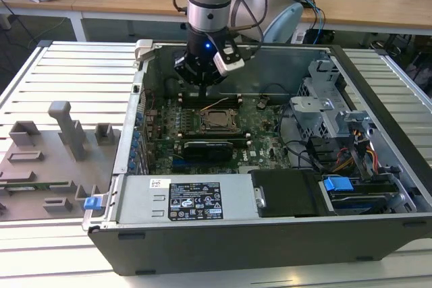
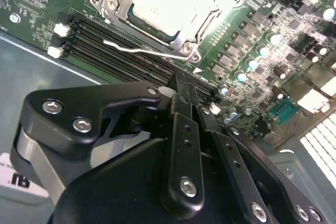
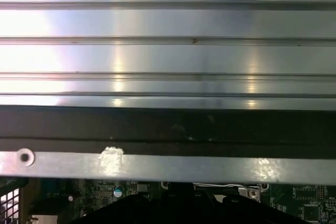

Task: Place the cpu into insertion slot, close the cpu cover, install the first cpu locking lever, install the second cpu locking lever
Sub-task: 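Install the first cpu locking lever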

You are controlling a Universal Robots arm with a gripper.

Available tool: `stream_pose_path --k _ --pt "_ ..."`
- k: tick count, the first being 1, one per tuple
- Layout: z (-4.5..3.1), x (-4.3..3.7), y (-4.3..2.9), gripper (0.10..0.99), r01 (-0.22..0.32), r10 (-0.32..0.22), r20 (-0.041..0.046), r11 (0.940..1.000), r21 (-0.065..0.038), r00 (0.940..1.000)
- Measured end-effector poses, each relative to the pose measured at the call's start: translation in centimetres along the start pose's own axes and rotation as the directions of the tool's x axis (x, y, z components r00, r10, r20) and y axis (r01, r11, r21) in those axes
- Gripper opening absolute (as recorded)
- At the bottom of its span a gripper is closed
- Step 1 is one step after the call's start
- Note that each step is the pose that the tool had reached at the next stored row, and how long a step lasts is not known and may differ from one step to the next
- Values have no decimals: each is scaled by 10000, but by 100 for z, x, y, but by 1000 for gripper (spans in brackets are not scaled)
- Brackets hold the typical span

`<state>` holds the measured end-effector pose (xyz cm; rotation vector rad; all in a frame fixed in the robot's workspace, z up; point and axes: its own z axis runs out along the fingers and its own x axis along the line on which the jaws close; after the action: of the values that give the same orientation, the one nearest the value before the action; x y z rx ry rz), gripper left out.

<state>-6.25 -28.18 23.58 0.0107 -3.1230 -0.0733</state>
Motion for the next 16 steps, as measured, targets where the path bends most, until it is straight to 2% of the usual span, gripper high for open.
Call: stream_pose_path --k 2,7,9,12,16 --pt "39 -54 -17 106 0 0 -18 10000 -85 10000" --pt "106 -192 -21 106 -1 -1 -92 9998 -182 10000" --pt "129 -268 -23 106 -5 2 -130 9998 -200 9999" --pt "195 -429 -27 106 -12 6 -233 9997 -264 9997" --pt "240 -496 -53 106 -14 5 -278 9995 -307 9996"
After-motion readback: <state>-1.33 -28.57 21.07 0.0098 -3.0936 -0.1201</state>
